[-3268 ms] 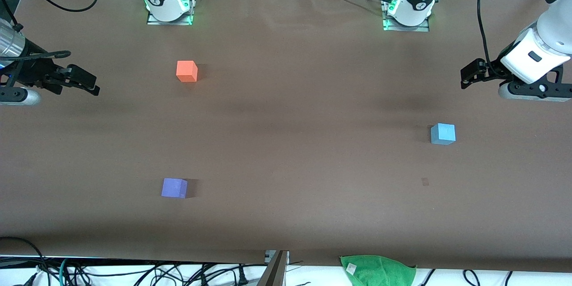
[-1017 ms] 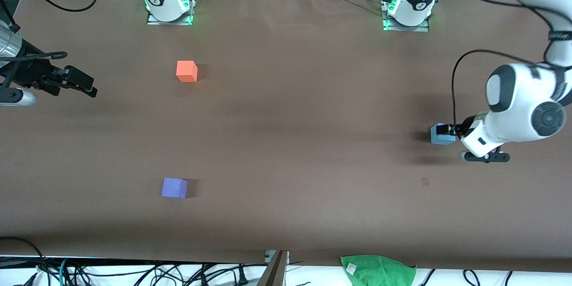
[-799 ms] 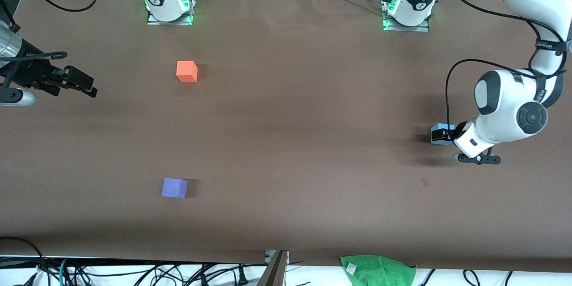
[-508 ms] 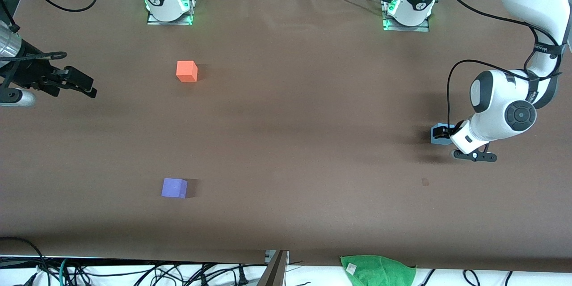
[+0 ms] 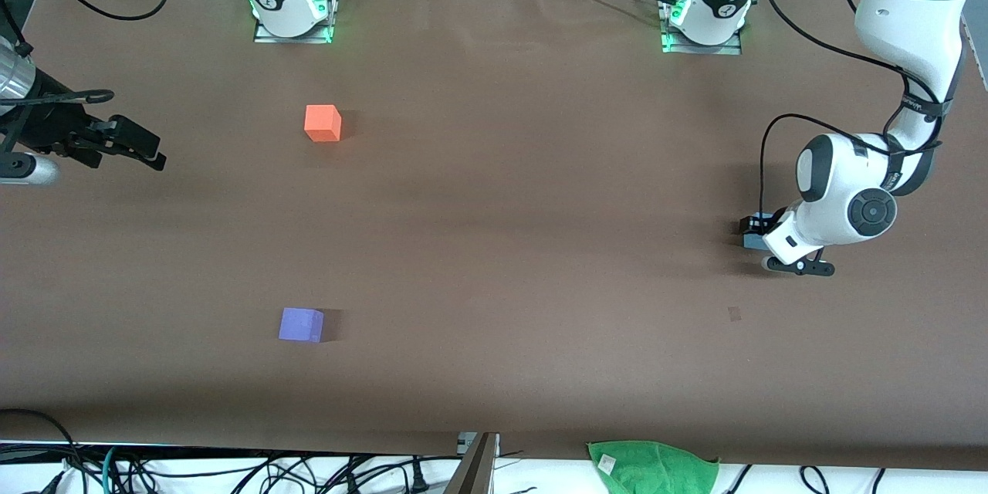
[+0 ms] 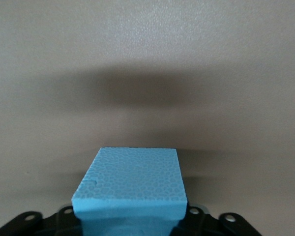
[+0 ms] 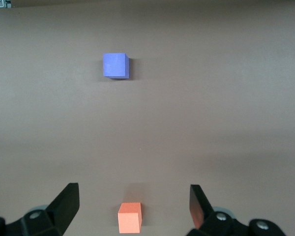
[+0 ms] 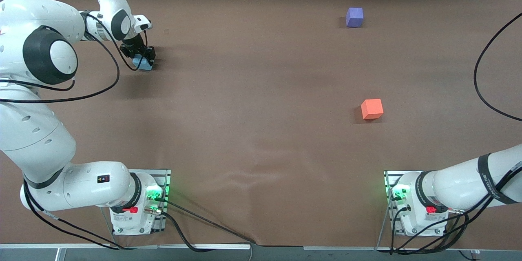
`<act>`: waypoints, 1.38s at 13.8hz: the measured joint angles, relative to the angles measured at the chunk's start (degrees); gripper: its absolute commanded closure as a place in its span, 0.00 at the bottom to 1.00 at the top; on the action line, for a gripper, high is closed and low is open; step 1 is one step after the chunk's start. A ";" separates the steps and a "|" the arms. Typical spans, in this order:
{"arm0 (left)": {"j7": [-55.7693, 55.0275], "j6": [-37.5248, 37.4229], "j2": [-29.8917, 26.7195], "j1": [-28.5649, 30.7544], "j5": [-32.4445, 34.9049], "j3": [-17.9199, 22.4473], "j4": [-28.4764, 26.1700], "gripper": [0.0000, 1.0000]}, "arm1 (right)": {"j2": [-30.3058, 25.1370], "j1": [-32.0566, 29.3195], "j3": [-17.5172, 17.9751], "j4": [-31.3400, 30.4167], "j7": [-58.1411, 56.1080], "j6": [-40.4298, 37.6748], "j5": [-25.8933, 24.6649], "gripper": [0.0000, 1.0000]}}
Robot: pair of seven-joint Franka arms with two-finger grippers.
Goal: Place blue block between orange and purple blocks
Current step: 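Close the left gripper on the blue block and lift it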
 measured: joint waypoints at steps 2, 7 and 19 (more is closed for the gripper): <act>0.03 -0.35 -0.56 0.00 0.00 -0.14 0.43 0.93 | 0.00 0.00 0.00 0.00 0.00 0.34 0.00 0.01; -0.77 -10.95 -6.66 0.04 -0.03 -7.14 3.87 0.92 | 0.38 -0.90 -0.23 -0.01 0.05 1.99 1.06 0.01; -38.90 -11.48 10.14 -26.39 -0.29 -20.76 24.38 0.87 | 6.45 -2.51 -0.42 -0.40 -3.87 4.07 1.42 0.00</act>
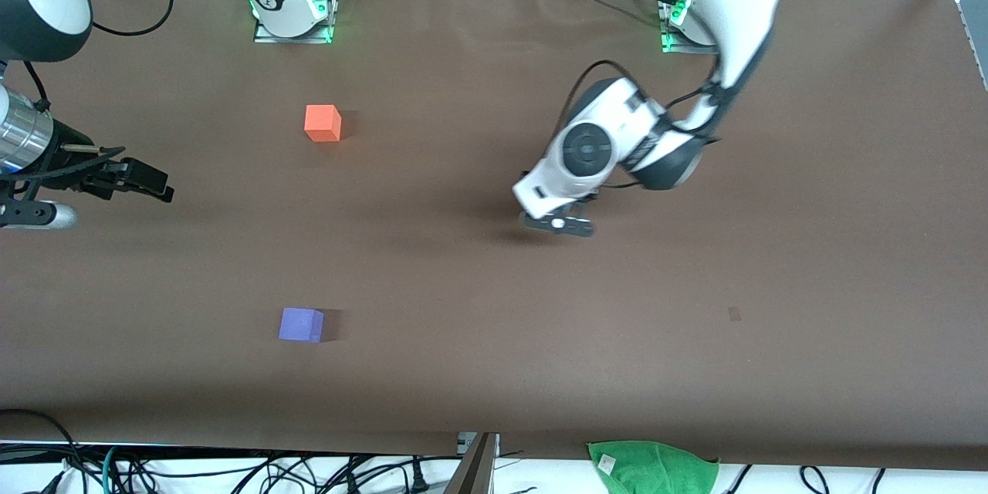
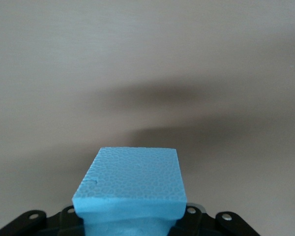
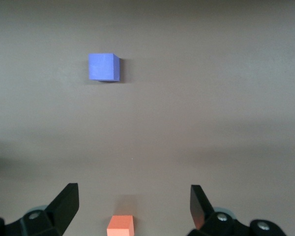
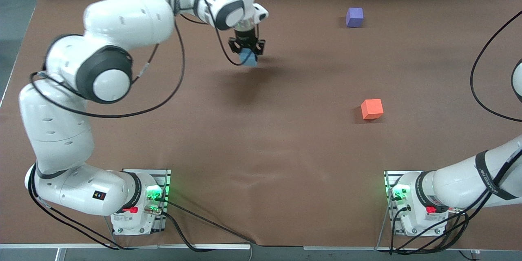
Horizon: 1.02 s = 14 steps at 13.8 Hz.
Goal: Place blue block between orange and purple blocks
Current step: 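Close the left gripper on the blue block and lift it, then carry the blue block to mid-table while the right gripper reaches toward it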
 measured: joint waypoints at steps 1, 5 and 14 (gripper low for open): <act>-1.04 3.16 2.30 -2.18 0.01 1.45 0.60 0.84 | 0.79 -0.35 0.00 -0.02 -0.20 0.01 0.00 0.01; -3.01 7.77 6.36 -8.30 0.01 7.17 2.05 0.00 | 2.67 -0.70 0.16 -0.04 -0.54 0.10 0.02 0.01; -3.33 -14.38 -7.81 -5.80 -0.01 8.42 6.66 0.00 | 2.79 2.12 1.18 -0.36 -0.10 -2.08 0.01 0.01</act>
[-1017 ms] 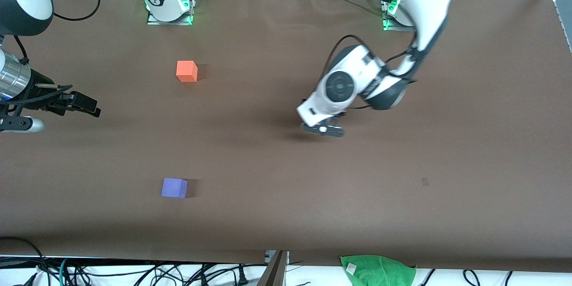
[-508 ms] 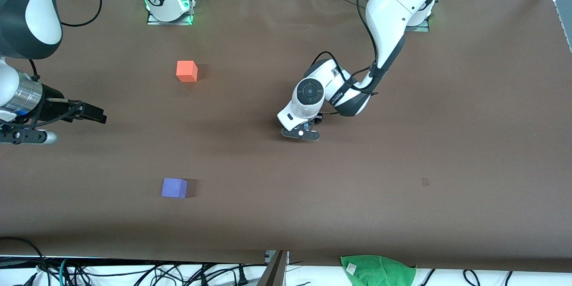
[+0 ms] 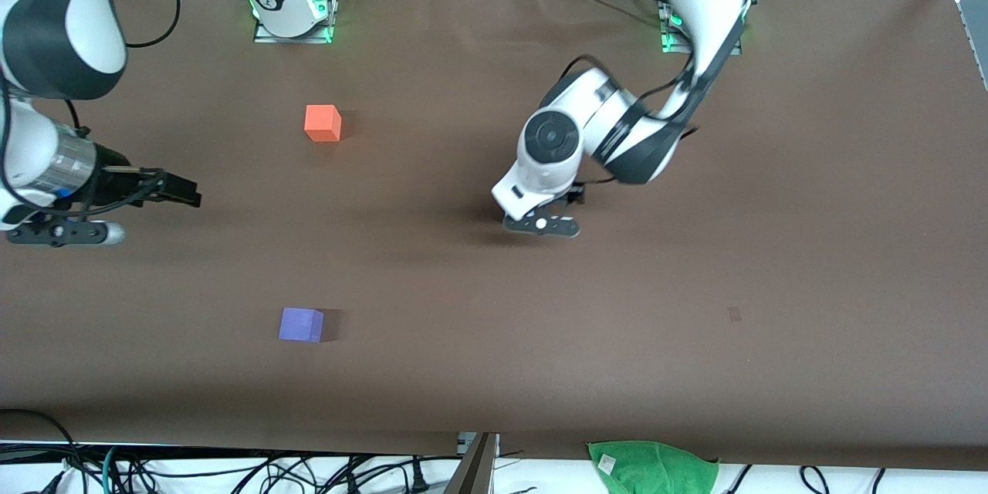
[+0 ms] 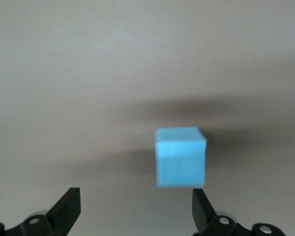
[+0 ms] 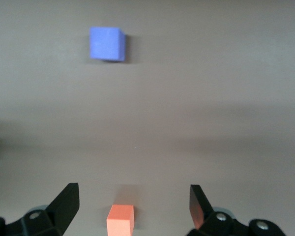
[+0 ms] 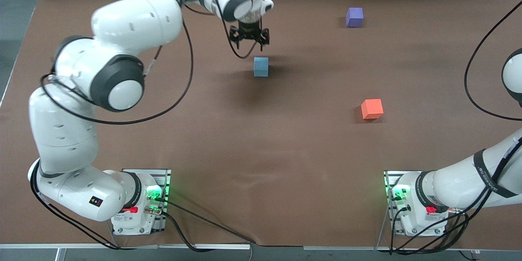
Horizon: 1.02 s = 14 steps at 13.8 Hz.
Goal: Place blue block between orange and purple blocks
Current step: 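Carry the blue block to mid-table while the right gripper reaches toward it, then set the blue block down and open the left gripper, withdrawing it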
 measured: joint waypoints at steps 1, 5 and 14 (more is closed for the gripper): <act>-0.05 -3.95 -3.93 1.55 0.01 0.12 0.09 0.00 | 0.07 1.43 0.09 -0.52 1.45 -0.10 0.01 0.01; 1.17 -10.50 -14.62 11.95 0.03 0.57 -0.21 0.00 | 2.65 9.28 0.54 -1.88 10.59 2.85 0.65 0.00; 33.06 -18.08 -22.76 27.25 -2.57 4.04 -1.46 0.00 | 18.91 33.69 1.08 -0.98 47.23 29.44 2.02 0.00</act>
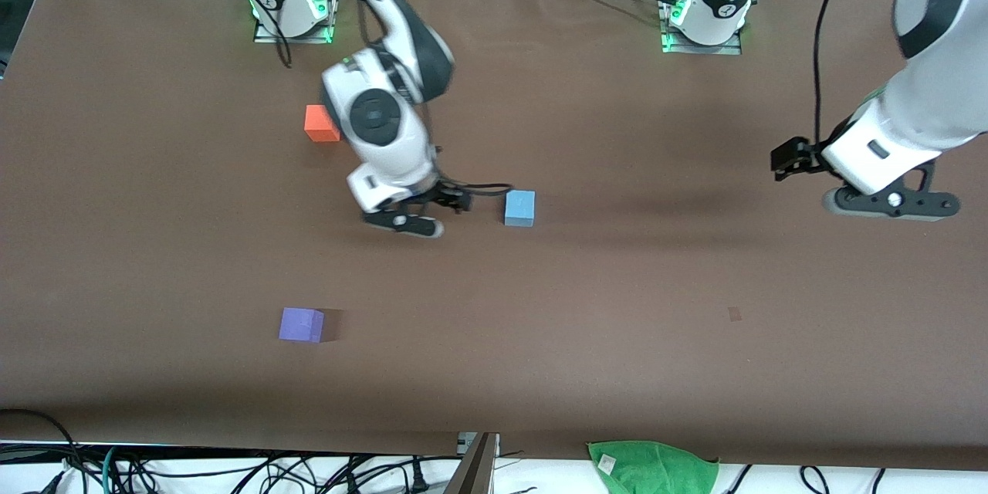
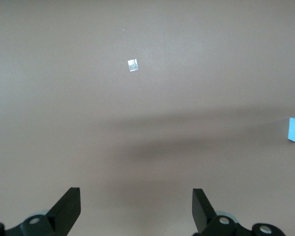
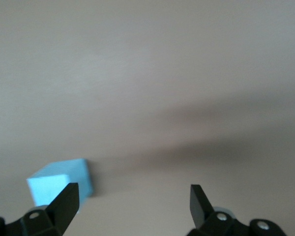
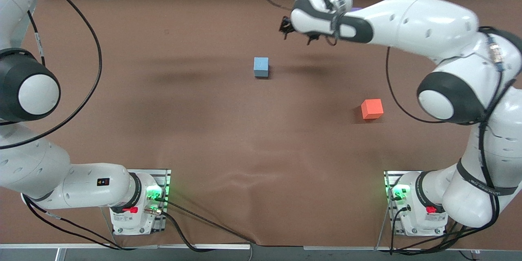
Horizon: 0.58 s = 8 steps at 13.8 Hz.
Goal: Place blue block between orange and purple blocks
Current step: 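Set the blue block down and open the left gripper, withdrawing it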
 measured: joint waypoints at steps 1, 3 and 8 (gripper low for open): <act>1.53 0.21 -1.86 -0.58 -2.27 2.18 -1.85 0.00 | 2.59 1.97 -0.06 1.20 2.72 3.12 -0.01 0.01; 5.11 3.35 -6.30 -1.03 -4.20 5.62 -7.70 0.00 | 7.48 4.67 -0.23 4.78 5.89 6.34 -0.01 0.01; 5.49 6.73 -12.91 -4.92 -4.44 9.60 -16.00 0.00 | 12.77 7.98 -0.42 11.46 8.75 8.41 -2.39 0.01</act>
